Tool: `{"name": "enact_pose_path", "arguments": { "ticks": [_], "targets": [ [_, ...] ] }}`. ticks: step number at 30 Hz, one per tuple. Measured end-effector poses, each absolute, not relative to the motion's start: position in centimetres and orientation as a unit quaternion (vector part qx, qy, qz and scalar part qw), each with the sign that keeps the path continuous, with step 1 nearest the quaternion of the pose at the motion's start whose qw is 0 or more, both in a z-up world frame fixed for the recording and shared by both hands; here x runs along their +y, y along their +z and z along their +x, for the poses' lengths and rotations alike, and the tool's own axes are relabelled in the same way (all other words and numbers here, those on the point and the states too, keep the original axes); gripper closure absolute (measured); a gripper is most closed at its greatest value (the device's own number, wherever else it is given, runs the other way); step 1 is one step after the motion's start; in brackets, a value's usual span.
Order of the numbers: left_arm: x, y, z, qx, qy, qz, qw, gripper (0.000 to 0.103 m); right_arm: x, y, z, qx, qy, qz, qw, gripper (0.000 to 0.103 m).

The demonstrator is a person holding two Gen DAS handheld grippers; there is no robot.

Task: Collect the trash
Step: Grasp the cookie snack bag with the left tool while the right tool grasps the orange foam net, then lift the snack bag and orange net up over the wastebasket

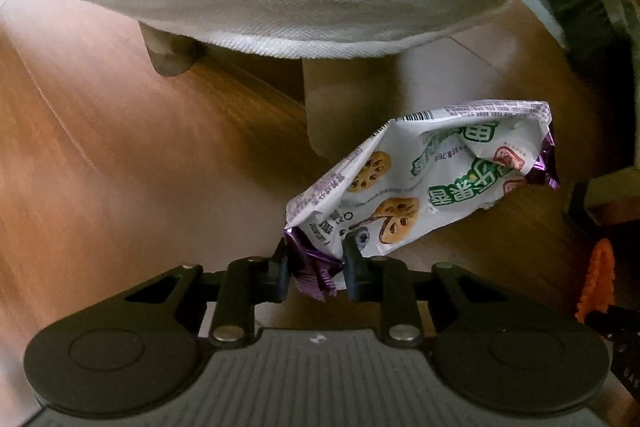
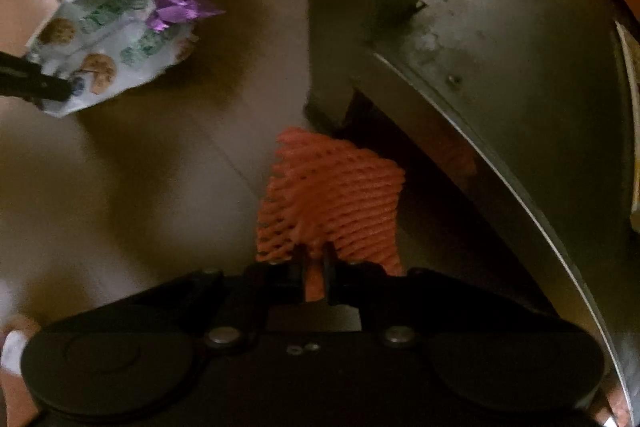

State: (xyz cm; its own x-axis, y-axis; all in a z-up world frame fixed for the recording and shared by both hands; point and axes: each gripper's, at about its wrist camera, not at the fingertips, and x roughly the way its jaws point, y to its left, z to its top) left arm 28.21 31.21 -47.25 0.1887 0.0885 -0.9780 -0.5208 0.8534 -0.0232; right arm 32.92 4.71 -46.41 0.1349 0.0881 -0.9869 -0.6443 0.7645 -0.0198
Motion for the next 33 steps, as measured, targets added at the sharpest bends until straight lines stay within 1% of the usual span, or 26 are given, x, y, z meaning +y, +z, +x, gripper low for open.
{"name": "enact_pose_path", "arguments": {
  "ticks": [7,14,17,23,29,33],
  "targets": [
    [30.7,-44.7,24.8,0.607,0.189,-0.203,0.745,0.079,3.0,-42.1,31.4,0.602,0.288,-0.17,0.725,0.095],
    [29.3,-40.7,21.6,0.608,0.186,-0.197,0.747,0.079,1.1,-35.7,29.2,0.585,0.308,-0.154,0.735,0.095],
    [28.9,-38.2,20.7,0.597,0.185,-0.198,0.755,0.079,-0.3,-32.4,27.5,0.574,0.307,-0.147,0.745,0.095],
    [28.3,-30.7,19.8,0.548,0.176,-0.194,0.794,0.079,-2.5,-24.3,24.8,0.532,0.301,-0.136,0.78,0.095],
    [26.6,-21.8,19.6,0.479,0.156,-0.189,0.843,0.079,-4.3,-15.3,23.0,0.471,0.298,-0.121,0.822,0.095],
    [24.2,-15.3,19.7,0.428,0.136,-0.121,0.885,0.079,-5.9,-9.2,21.4,0.422,0.295,-0.105,0.851,0.095]
  ]
}}
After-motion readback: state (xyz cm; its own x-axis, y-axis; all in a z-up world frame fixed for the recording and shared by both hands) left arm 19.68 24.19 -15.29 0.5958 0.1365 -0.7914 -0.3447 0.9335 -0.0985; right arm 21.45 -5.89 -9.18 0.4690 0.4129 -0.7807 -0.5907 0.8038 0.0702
